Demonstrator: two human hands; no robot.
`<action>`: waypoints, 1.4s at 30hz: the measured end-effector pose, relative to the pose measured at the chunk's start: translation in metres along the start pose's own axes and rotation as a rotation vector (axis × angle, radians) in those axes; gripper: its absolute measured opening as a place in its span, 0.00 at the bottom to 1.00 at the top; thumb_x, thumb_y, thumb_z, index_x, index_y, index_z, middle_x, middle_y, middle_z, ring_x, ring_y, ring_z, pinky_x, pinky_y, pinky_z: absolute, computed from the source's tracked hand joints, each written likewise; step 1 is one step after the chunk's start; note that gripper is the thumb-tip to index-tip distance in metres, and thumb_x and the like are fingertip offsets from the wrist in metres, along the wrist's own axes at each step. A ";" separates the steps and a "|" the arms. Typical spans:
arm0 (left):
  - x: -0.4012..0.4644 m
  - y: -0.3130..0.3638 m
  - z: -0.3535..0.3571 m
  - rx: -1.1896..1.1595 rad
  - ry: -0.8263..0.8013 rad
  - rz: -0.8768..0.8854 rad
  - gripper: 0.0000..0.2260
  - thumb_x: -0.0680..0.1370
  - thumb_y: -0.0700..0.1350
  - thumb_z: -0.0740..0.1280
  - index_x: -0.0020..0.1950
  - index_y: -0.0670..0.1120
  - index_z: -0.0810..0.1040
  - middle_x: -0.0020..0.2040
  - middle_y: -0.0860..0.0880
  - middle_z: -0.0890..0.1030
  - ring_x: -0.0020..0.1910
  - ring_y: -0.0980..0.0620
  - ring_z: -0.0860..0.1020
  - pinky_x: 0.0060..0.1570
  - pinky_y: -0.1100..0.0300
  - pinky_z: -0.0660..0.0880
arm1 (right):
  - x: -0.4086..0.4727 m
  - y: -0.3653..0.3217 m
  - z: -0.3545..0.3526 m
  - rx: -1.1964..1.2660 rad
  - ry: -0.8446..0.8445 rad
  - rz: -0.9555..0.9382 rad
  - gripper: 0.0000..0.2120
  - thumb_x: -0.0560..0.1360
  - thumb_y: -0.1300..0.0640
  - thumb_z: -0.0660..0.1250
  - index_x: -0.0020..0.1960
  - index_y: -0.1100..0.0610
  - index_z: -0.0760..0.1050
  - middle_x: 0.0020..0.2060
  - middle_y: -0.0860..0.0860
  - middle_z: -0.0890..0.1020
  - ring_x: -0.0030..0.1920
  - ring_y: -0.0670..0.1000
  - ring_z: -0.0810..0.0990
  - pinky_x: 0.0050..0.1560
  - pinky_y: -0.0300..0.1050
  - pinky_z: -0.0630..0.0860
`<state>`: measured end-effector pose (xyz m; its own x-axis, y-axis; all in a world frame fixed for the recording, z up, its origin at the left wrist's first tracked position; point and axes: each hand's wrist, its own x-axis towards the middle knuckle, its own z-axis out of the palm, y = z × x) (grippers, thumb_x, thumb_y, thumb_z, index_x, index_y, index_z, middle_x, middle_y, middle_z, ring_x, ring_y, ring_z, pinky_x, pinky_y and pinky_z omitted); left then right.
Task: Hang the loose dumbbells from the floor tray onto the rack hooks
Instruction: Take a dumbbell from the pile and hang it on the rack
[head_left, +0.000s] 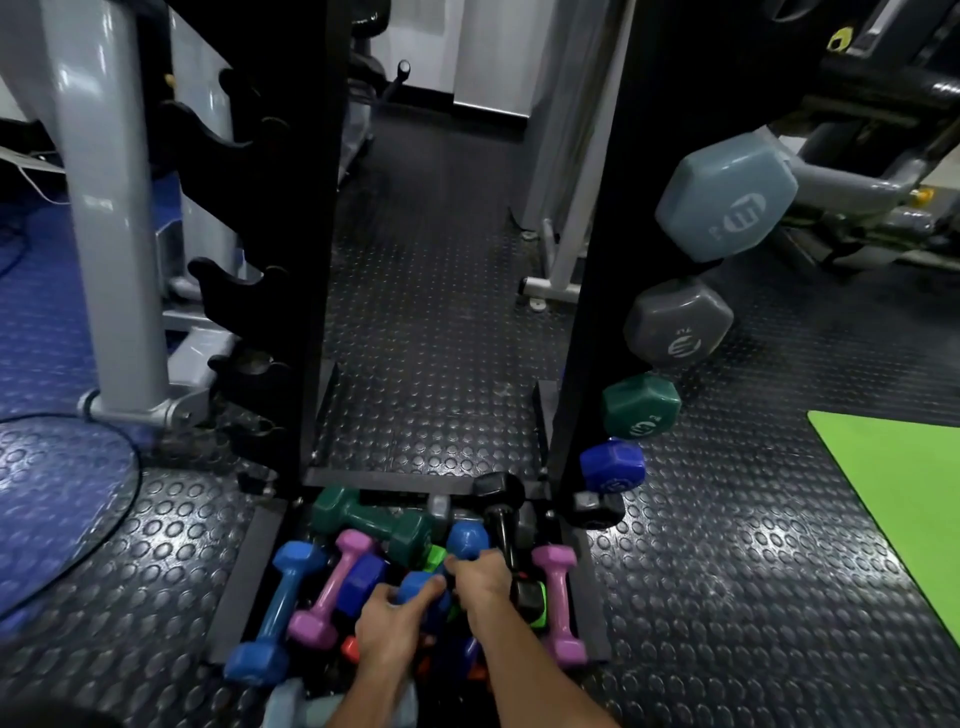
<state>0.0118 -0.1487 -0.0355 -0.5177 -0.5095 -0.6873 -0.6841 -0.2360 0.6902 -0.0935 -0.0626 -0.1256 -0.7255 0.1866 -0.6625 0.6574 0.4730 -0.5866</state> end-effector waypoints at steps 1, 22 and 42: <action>-0.003 0.002 0.000 -0.001 0.005 0.010 0.22 0.67 0.55 0.81 0.47 0.41 0.77 0.42 0.41 0.85 0.36 0.44 0.85 0.27 0.59 0.79 | -0.003 0.000 -0.003 0.005 0.000 -0.001 0.25 0.62 0.45 0.78 0.55 0.55 0.77 0.44 0.55 0.86 0.44 0.58 0.87 0.47 0.55 0.86; -0.030 0.029 -0.015 -0.418 -0.338 0.155 0.16 0.72 0.39 0.77 0.54 0.35 0.77 0.44 0.35 0.85 0.32 0.45 0.81 0.32 0.55 0.81 | -0.103 -0.065 -0.101 0.596 -0.239 -0.329 0.42 0.72 0.72 0.75 0.74 0.44 0.62 0.45 0.59 0.83 0.48 0.55 0.88 0.49 0.56 0.85; -0.180 0.200 0.012 -0.511 -0.918 0.520 0.36 0.64 0.56 0.83 0.65 0.40 0.78 0.59 0.39 0.83 0.51 0.43 0.83 0.47 0.52 0.82 | -0.273 -0.165 -0.292 0.808 0.298 -0.997 0.31 0.74 0.69 0.75 0.67 0.45 0.68 0.38 0.51 0.82 0.42 0.54 0.83 0.44 0.60 0.85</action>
<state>-0.0378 -0.0947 0.2235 -0.9936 0.0970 -0.0571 -0.1034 -0.5868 0.8031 -0.0633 0.0597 0.2884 -0.9152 0.2901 0.2798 -0.3217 -0.1079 -0.9407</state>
